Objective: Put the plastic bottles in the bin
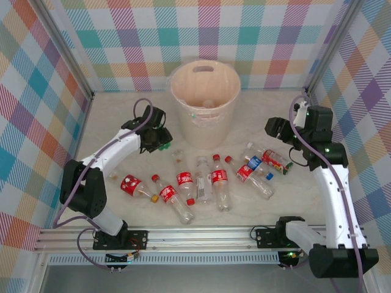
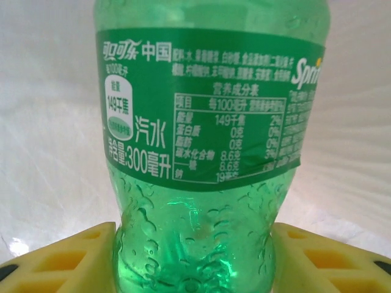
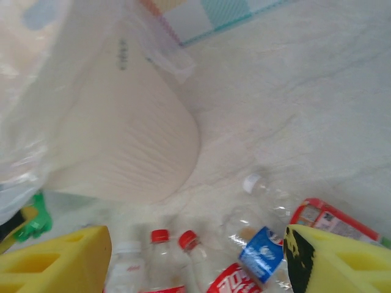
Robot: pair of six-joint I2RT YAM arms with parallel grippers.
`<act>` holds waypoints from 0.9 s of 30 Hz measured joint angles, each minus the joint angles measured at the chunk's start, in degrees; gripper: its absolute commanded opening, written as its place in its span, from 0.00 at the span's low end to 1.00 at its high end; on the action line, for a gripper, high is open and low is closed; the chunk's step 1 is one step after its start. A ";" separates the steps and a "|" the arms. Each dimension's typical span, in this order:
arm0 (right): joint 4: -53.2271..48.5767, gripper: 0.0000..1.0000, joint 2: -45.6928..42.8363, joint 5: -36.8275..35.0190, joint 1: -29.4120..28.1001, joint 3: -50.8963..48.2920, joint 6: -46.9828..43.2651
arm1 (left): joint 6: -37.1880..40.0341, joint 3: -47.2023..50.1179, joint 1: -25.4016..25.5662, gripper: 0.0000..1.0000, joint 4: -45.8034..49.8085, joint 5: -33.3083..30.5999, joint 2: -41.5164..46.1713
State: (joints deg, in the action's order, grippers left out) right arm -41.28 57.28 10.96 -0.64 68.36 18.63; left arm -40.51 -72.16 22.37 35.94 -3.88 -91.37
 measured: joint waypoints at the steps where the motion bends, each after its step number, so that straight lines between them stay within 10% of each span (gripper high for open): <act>1: 0.04 0.74 -0.70 1.44 0.00 0.02 0.04 | 1.05 -0.81 0.00 0.46 0.15 -0.96 0.48; 13: 2.40 0.75 4.13 5.99 -13.31 6.25 1.90 | 10.40 -6.78 -0.07 0.24 1.03 -6.32 12.76; 27: 9.73 0.81 23.67 8.39 -30.08 23.58 2.38 | 17.84 -0.31 0.00 0.15 -16.61 12.72 16.15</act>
State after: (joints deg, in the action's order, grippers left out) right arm -31.55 80.95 19.35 -30.72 91.94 21.02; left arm -22.68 -72.47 22.37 19.33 8.84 -75.22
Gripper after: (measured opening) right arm 0.801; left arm 0.531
